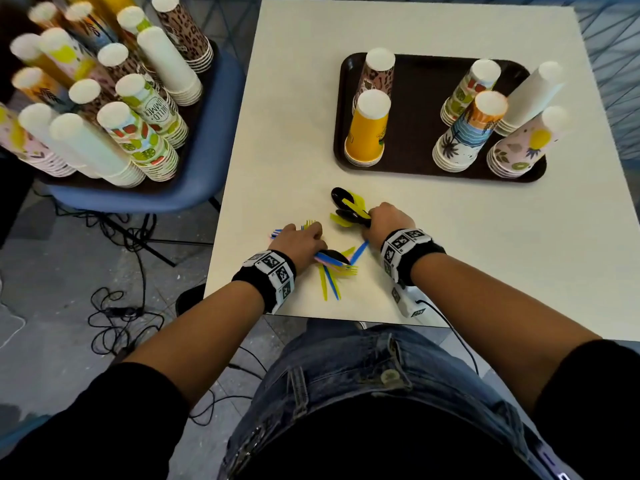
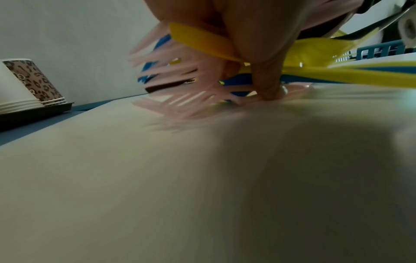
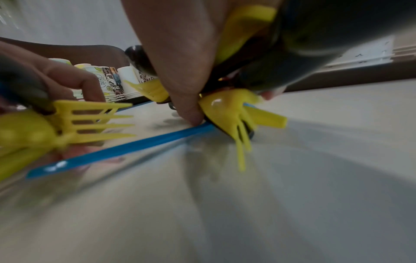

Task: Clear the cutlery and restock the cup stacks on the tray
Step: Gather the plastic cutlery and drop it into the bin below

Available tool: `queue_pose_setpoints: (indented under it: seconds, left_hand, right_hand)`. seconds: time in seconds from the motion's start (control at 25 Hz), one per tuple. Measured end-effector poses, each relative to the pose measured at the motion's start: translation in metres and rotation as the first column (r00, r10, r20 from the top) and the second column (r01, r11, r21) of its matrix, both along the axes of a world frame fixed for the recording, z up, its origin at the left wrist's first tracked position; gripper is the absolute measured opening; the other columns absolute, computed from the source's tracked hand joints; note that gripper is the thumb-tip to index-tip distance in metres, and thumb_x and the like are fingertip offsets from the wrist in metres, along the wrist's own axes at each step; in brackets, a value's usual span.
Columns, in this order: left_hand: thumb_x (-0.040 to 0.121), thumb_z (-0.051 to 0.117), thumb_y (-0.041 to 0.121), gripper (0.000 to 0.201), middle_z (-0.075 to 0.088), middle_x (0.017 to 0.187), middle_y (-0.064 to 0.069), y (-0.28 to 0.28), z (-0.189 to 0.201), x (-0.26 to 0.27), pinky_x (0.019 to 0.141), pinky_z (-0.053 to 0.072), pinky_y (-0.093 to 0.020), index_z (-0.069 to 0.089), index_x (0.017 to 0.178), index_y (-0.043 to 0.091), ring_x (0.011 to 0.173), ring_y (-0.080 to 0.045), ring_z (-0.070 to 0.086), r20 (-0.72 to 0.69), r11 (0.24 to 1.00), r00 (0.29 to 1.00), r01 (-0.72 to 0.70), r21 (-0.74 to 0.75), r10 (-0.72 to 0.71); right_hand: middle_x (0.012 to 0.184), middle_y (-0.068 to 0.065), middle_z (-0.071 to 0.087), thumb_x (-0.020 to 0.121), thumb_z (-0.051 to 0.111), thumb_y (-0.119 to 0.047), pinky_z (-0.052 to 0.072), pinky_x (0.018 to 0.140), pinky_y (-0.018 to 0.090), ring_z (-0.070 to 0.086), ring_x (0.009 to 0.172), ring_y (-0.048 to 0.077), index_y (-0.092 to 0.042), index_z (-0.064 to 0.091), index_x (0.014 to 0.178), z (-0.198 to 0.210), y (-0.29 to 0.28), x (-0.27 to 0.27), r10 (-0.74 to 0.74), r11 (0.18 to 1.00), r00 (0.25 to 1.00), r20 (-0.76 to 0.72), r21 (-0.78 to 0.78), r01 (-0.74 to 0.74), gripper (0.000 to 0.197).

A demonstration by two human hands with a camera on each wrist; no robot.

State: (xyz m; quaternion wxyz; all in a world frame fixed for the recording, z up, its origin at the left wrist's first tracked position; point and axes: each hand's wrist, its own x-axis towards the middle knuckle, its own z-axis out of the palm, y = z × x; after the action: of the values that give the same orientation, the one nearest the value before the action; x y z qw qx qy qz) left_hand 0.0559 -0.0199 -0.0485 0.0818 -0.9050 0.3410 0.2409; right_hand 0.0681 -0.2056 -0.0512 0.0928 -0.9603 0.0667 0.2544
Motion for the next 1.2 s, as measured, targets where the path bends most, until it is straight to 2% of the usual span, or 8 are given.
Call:
queue_pose_setpoints:
  seconds: [0.2,0.4,0.48,0.6,0.72,0.92,1.04,1.2]
  left_hand:
    - [0.094,0.037,0.014,0.034,0.04,0.134,-0.004,-0.002,0.005,0.01,0.092,0.032,-0.036,0.055,0.123,0.018,0.111,-0.026,0.055,0.075,0.999,0.997,0.004,0.033,-0.006]
    - [0.094,0.04,0.023,0.034,0.039,0.139,-0.004,0.001,0.011,0.018,0.094,0.031,-0.037,0.048,0.126,0.014,0.122,-0.025,0.044,0.102,0.999,0.994,-0.04,0.017,0.039]
    - [0.093,0.041,0.032,0.04,0.039,0.14,-0.004,0.004,0.016,0.021,0.097,0.029,-0.038,0.049,0.127,0.012,0.126,-0.026,0.038,0.115,0.999,0.992,-0.051,-0.018,0.053]
    - [0.089,0.019,0.017,0.046,0.045,0.135,-0.01,0.01,0.025,0.03,0.11,0.02,-0.038,0.044,0.127,0.006,0.129,-0.026,0.037,0.151,0.996,0.985,-0.078,-0.032,0.082]
    - [0.092,0.033,0.015,0.034,0.056,0.123,-0.012,0.012,0.037,0.031,0.115,0.014,-0.037,0.041,0.124,0.007,0.119,-0.028,0.049,0.103,0.992,0.988,-0.118,0.037,0.114]
    - [0.096,0.036,0.027,0.03,0.063,0.114,-0.006,0.008,0.034,0.014,0.094,0.033,-0.035,0.042,0.122,0.013,0.102,-0.028,0.061,0.075,0.992,0.995,-0.067,0.106,0.059]
    - [0.095,0.034,0.016,0.032,0.061,0.12,-0.005,0.005,0.02,0.002,0.097,0.032,-0.036,0.04,0.127,0.015,0.109,-0.027,0.059,0.083,0.982,0.991,-0.115,0.151,0.103]
    - [0.096,0.039,0.021,0.033,0.054,0.126,-0.006,0.001,0.004,-0.003,0.104,0.028,-0.039,0.039,0.129,0.016,0.116,-0.027,0.053,0.071,0.971,0.987,-0.156,0.182,0.145]
  right_hand:
    - [0.119,0.012,0.041,0.086,0.053,-0.025,0.045,0.068,0.035,0.058,0.092,0.034,-0.009,0.058,0.106,0.008,-0.005,-0.004,-0.029,0.997,0.997,0.073,0.078,0.023,0.026]
    - [0.107,0.014,0.061,0.088,0.049,-0.021,0.04,0.069,0.034,0.058,0.098,0.035,-0.012,0.053,0.107,0.027,-0.029,-0.003,-0.025,0.997,0.988,0.153,0.078,0.013,0.021]
    - [0.109,0.015,0.062,0.089,0.049,-0.023,0.044,0.072,0.035,0.058,0.101,0.036,-0.016,0.05,0.117,0.03,-0.038,-0.004,0.044,0.998,0.995,0.091,0.042,-0.048,0.03]
    - [0.114,0.012,0.062,0.088,0.052,-0.028,0.046,0.078,0.035,0.057,0.106,0.034,-0.023,0.047,0.126,0.031,-0.045,-0.004,0.199,0.98,0.98,0.015,-0.028,-0.199,0.039]
    - [0.112,0.008,0.065,0.087,0.056,-0.036,0.046,0.081,0.035,0.058,0.107,0.031,-0.027,0.048,0.128,0.026,-0.044,-0.001,0.331,0.943,0.943,0.011,-0.03,-0.331,0.043]
    - [0.105,0.002,0.068,0.087,0.056,-0.037,0.043,0.08,0.032,0.061,0.102,0.027,-0.031,0.056,0.117,0.016,-0.04,0.0,0.438,0.897,0.899,0.011,-0.064,-0.437,0.031]
    - [0.103,0.001,0.068,0.088,0.053,-0.033,0.04,0.085,0.034,0.061,0.102,0.027,-0.027,0.061,0.105,0.01,-0.039,0.001,0.476,0.87,0.879,-0.009,-0.139,-0.473,0.019]
    - [0.106,0.005,0.062,0.092,0.049,-0.033,0.039,0.083,0.035,0.059,0.099,0.029,-0.019,0.065,0.101,0.006,-0.041,0.0,0.452,0.876,0.892,0.012,-0.196,-0.442,0.023]
